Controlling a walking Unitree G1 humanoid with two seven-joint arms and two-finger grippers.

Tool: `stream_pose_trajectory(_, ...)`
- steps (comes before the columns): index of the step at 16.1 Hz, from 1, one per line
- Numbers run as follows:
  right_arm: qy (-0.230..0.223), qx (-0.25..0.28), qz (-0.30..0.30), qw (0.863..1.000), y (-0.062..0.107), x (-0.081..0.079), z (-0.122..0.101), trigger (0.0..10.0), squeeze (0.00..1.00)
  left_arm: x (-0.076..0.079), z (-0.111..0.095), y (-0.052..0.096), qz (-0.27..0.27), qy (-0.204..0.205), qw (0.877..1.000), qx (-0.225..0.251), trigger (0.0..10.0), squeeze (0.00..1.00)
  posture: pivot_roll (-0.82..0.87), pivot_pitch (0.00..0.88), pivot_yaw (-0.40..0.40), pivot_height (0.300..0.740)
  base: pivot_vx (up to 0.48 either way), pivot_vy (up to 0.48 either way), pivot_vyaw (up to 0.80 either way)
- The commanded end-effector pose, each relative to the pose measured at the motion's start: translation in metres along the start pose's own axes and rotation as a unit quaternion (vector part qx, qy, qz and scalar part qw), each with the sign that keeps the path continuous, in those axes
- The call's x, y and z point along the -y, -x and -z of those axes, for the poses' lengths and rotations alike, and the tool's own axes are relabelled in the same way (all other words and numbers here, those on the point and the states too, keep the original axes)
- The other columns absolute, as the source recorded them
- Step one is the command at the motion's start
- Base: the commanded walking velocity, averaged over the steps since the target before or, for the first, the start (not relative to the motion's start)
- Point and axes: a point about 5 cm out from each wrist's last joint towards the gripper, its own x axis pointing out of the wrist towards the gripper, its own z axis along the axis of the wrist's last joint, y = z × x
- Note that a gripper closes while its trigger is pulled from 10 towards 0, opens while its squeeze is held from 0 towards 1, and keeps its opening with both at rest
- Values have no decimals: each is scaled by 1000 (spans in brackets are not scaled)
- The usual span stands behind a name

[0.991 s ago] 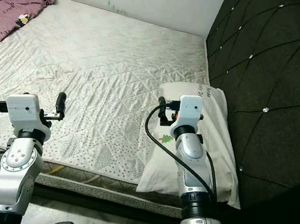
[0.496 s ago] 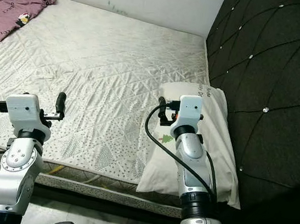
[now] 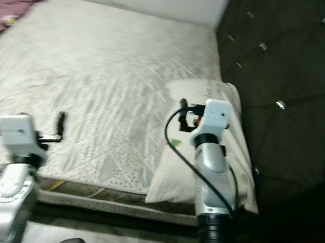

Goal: Clean up the room

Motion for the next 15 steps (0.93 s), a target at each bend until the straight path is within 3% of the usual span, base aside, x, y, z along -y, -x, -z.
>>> stream_pose_trajectory(1,-4,-5,6,1000,2,2,-2,10000,0,-6,-3,1,-2,-3,1000,-1,10000,0,28,38,-54,740,0,480,0)
stream_pose_trajectory(9,-13,-4,-7,1000,-2,-10,-3,10000,0,-7,-10,-5,6,9,1000,14,10000,0,25,55,-39,740,0,480,0)
stream_pose_trajectory(15,-11,-8,-11,1000,-3,-10,-2,10000,0,-2,-7,-4,12,15,1000,4,10000,0,22,53,-44,740,0,480,0)
